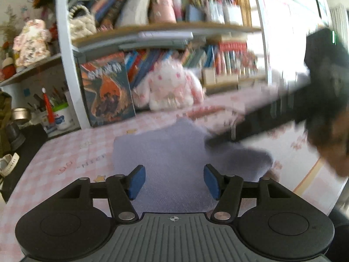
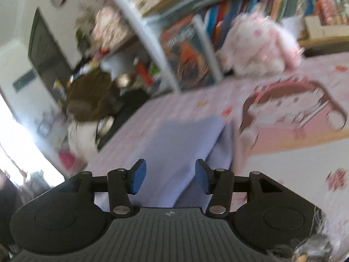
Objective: Fold clothes
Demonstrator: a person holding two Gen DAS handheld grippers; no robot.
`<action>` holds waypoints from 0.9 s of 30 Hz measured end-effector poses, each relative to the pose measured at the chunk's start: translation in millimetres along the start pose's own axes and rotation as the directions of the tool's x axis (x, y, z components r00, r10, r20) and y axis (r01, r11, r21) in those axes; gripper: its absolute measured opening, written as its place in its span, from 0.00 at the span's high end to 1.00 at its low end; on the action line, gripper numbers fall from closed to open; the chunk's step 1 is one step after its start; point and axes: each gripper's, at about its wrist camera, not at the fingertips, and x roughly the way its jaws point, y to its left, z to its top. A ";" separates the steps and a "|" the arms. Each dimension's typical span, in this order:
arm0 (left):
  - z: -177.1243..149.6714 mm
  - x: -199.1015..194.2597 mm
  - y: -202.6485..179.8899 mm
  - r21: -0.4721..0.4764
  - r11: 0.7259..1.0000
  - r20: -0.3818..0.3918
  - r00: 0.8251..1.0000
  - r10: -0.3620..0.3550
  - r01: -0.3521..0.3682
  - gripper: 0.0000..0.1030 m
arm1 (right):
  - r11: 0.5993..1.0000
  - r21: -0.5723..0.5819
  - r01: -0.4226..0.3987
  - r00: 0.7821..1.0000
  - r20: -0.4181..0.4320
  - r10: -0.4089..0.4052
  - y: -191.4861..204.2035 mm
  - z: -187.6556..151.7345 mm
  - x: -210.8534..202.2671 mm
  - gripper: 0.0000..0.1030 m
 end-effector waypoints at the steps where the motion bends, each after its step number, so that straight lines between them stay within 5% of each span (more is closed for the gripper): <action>1: -0.1 -4.3 2.9 -0.013 1.000 0.015 1.000 -0.004 0.004 0.42 | 1.000 -0.013 0.003 1.000 -0.019 -0.004 4.9 -4.8 3.3 0.56; 3: -0.7 -8.2 8.0 -0.034 0.999 0.023 1.000 -0.016 0.017 0.43 | 0.999 -0.038 0.020 0.999 -0.040 -0.022 11.3 -11.2 8.3 0.68; 4: -1.7 -6.3 9.2 -0.034 0.999 0.011 1.000 -0.020 0.021 0.44 | 0.998 -0.051 0.029 0.998 -0.050 -0.032 14.4 -14.2 10.8 0.82; 8: -11.1 5.6 12.0 -0.052 0.998 -0.025 0.999 -0.032 0.031 0.50 | 0.998 0.018 -0.054 0.997 0.054 0.053 13.5 -15.1 -9.9 0.89; 11: -14.0 10.4 14.6 -0.096 0.994 -0.027 0.998 -0.051 0.048 0.50 | 0.994 0.086 -0.070 0.991 0.116 0.060 3.6 -20.0 -22.5 0.89; 17: -16.1 12.2 7.0 -0.050 0.999 -0.027 0.999 -0.021 0.020 0.50 | 0.982 0.191 -0.006 0.999 0.054 -0.005 -31.6 -41.0 0.7 0.89; 27: -8.6 -12.3 14.4 -0.105 0.994 0.053 0.998 -0.022 0.027 0.50 | 0.989 0.143 0.042 0.997 0.064 -0.051 -12.7 -40.8 -17.6 0.76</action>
